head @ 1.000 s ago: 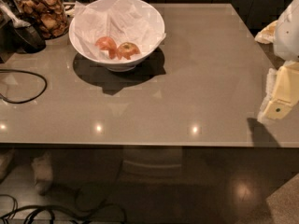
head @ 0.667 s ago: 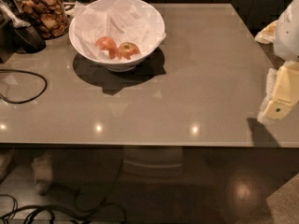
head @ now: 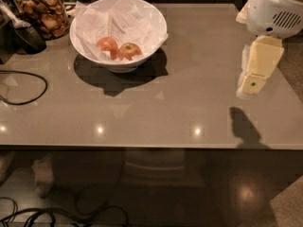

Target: Pick apple from white bowl

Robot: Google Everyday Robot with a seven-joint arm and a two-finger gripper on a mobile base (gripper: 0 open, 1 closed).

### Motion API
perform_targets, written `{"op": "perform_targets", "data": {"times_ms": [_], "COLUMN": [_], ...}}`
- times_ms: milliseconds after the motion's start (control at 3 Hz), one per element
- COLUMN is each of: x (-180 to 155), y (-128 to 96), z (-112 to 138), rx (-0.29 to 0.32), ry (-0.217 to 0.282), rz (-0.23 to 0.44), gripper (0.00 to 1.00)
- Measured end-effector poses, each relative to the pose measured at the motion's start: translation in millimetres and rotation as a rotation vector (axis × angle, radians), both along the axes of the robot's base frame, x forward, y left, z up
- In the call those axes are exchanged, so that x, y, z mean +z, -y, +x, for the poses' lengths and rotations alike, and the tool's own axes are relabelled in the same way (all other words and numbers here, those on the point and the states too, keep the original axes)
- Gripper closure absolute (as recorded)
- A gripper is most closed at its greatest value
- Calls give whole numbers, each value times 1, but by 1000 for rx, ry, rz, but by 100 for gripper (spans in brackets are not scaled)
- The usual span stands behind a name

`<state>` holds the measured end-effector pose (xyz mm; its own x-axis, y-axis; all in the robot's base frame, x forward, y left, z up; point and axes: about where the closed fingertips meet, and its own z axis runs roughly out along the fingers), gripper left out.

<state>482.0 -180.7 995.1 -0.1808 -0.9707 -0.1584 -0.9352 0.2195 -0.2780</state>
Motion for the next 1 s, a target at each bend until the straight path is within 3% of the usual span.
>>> {"op": "perform_targets", "data": {"times_ms": [333,1000], "x": [1,26], "y": [-5,-46], "z": [1,51], "rx": [2,18], "ry": [24,25], "rz": [26,96], "gripper": [0,0]}}
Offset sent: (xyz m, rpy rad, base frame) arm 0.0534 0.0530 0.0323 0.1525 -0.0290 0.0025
